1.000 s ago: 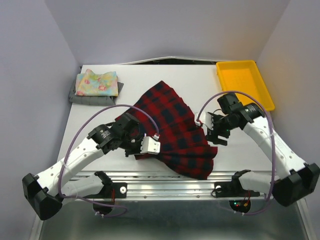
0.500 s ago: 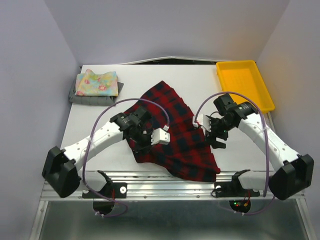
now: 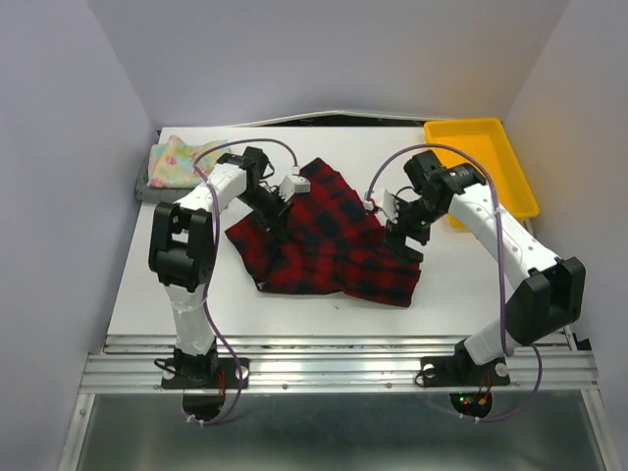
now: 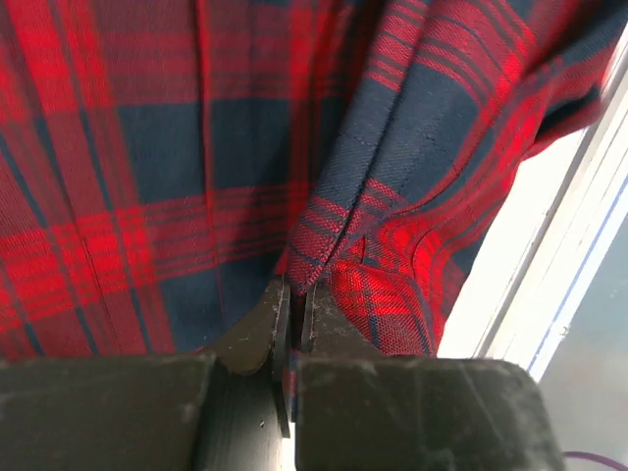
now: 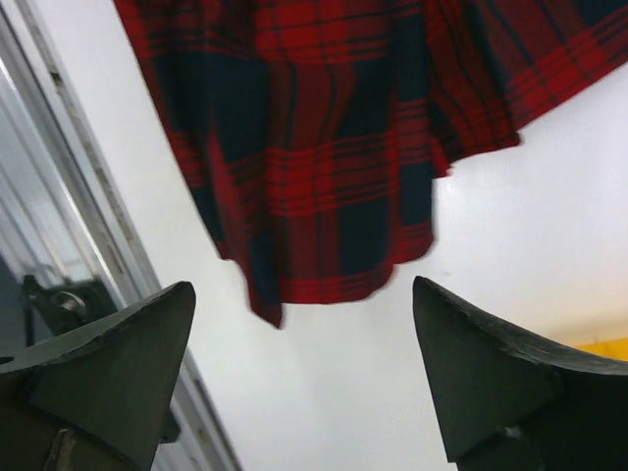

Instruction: Fold and stack the skirts

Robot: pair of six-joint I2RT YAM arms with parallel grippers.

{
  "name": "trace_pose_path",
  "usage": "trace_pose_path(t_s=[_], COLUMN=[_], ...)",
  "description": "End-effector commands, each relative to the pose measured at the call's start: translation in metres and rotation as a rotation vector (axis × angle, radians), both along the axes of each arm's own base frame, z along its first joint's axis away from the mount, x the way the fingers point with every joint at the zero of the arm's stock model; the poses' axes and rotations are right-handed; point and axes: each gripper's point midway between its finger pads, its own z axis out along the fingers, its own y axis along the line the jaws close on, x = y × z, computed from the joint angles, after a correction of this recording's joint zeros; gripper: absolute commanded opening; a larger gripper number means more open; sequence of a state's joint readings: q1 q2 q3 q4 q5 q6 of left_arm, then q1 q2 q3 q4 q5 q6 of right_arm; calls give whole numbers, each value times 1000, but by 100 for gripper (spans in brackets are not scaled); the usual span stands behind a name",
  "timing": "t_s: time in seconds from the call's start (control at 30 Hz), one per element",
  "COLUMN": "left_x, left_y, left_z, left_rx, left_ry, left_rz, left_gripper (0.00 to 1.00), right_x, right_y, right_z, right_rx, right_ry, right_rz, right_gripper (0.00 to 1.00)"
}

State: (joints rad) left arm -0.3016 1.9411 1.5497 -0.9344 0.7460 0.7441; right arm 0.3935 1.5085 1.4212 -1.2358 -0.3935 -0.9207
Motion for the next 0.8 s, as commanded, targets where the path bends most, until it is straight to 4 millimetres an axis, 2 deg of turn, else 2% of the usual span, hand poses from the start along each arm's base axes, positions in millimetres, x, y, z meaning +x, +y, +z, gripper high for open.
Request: trace_pose_path(t_s=[0.0,0.07,0.2,0.23,0.3,0.33,0.47,0.53,0.63,0.67,0.73,0.77], left_x=[-14,-19,-26,-28,-36,-38,-58,-63,-74,-79,-86,-88], left_y=[-1,1,5,6,8,11,16,16,14,15,15,16], left_z=[20,17,19,27,26,34,36,48,53,49,49,45], left_rx=[-34,-28,-22,-25,-13,0,15,13,22,30,32,36], left_ry=[32,36,-20,-67,-107,-155,-202,-267,-322,-316,-310,-300], left_rz=[-28,-37,-61,-80,-102,-103,-108,-106,-103,-106,-94,-88], left_gripper=[0,0,0,0,0,0,0,0,0,0,0,0], right_x=[-20,-15,18,22,27,29,23,10,-3,-6,-11,-11], right_y=[15,17,17,17,16,18,21,22,20,19,18,17], right_z=[-7,-15,-40,-44,-56,-59,-69,-75,-88,-91,-98,-100], right_rx=[58,58,30,25,12,16,30,30,8,4,-2,-5], right_ry=[202,199,85,74,67,69,102,133,133,131,122,119], right_rz=[-42,-62,-97,-99,-74,-67,19,55,109,117,151,156], right_gripper=[100,100,100,100,100,100,100,100,100,98,87,67])
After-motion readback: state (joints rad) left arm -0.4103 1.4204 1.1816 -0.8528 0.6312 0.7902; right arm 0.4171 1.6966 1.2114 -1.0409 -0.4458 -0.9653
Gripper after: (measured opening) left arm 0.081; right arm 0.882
